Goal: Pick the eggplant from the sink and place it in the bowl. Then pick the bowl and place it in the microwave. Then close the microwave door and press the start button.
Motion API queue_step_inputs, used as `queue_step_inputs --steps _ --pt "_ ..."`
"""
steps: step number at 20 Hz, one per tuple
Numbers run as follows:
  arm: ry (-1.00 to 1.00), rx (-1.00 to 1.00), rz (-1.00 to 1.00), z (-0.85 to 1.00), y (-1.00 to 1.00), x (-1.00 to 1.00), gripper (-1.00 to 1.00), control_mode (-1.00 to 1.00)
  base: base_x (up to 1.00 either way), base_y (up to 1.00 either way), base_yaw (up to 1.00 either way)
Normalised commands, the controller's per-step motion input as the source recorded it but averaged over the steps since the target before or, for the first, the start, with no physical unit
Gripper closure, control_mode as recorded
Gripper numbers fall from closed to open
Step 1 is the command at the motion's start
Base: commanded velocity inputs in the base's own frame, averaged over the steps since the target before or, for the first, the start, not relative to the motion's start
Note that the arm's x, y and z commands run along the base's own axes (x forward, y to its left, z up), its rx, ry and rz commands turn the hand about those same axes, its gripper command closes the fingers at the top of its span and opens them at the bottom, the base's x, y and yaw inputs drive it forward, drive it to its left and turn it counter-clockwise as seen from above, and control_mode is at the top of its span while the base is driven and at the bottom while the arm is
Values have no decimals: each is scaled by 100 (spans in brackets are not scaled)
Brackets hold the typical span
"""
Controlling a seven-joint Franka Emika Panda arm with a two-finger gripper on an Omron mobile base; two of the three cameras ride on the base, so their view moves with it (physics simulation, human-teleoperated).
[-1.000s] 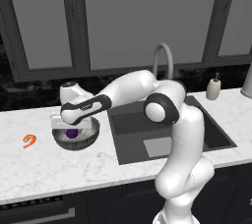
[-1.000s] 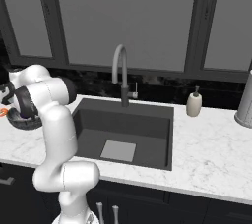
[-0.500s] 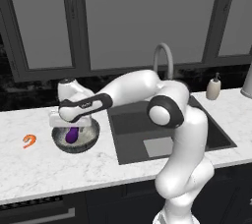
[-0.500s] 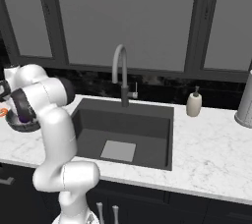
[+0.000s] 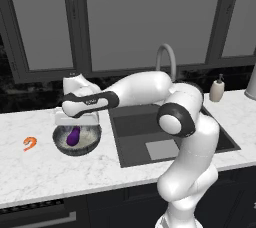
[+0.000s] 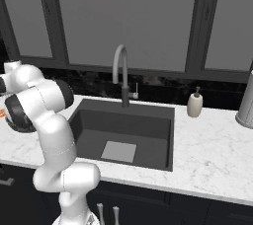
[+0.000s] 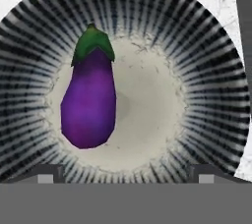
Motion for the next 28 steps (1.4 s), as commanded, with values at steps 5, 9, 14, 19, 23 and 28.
queue_step_inputs --steps 5,9,14,19,23,28 --pt "3 0 0 0 -51 0 -100 -100 0 0 0" --pt "1 0 0 -3 -28 0 -100 -100 0 0 0" --pt "0 0 0 -16 -22 4 -100 -100 0 0 0" --pt "0 0 0 -5 -24 7 -100 -100 0 0 0" --pt "0 0 0 -11 -8 14 -100 -100 0 0 0" --pt "-1 3 1 -33 -4 7 -100 -100 0 0 0"
